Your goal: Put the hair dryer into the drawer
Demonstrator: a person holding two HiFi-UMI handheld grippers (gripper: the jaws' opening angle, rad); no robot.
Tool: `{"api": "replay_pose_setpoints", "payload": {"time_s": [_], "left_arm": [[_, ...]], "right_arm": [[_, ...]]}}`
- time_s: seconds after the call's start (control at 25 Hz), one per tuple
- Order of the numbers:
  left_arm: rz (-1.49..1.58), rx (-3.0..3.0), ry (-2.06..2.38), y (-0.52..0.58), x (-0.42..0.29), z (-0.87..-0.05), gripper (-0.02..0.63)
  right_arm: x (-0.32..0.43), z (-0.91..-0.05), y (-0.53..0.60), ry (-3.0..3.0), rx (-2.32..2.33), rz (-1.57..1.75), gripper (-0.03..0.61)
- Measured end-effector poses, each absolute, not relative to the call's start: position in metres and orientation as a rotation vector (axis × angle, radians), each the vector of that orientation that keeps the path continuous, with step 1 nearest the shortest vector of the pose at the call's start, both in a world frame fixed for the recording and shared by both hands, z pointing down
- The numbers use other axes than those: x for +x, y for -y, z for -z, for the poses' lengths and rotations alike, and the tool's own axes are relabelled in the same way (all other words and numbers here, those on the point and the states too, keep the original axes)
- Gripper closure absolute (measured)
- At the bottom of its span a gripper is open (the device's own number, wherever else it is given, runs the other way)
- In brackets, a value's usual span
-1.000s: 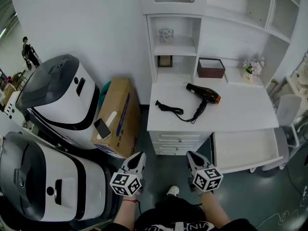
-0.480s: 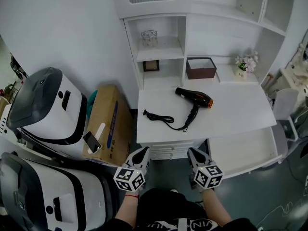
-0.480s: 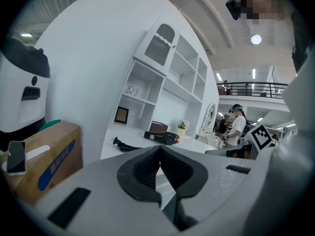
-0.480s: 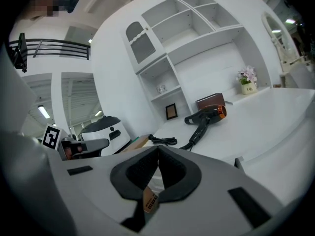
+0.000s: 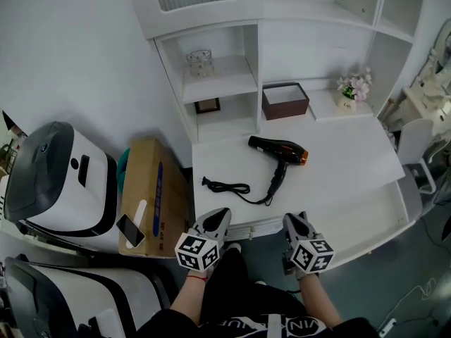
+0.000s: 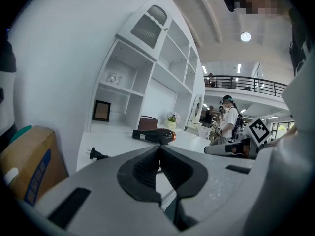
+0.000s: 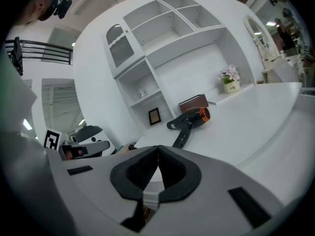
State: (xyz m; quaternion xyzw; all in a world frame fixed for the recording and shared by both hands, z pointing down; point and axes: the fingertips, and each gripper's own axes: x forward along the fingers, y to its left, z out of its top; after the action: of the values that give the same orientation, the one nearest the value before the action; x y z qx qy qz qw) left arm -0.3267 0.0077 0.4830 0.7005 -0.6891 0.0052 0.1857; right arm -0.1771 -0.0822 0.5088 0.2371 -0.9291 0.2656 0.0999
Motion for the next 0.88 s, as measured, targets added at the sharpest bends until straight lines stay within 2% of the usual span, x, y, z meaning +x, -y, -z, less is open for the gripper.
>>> {"api": "replay_pose_setpoints", "payload": {"time_s": [0.24,0.52,0.8,0.88], "left_arm": [[-0.12,2.117,1.705,0.042,-0.349,-0.492,0.606],[-0.407,2.18,1.593,0.076,-0.377,-0.524,0.6],[-0.869,2.346,1.358,0.093,-0.377,-0.549,0.524],[-1.093,2.38,1.238,0.092,-0.378,-0.559,0.473]], "right_arm": [[-0.206,-0.513,0.123,2.694,0.837,-0.86,0.574],[-0.239,-0.528,0.154,2.618,0.908,-0.889,0.573],[-0.258,-0.544,0.189,2.508,1.033,-0.86,0.572],[-0.261,-0.546,0.198,2.475,1.074,-0.854,0.572]]}}
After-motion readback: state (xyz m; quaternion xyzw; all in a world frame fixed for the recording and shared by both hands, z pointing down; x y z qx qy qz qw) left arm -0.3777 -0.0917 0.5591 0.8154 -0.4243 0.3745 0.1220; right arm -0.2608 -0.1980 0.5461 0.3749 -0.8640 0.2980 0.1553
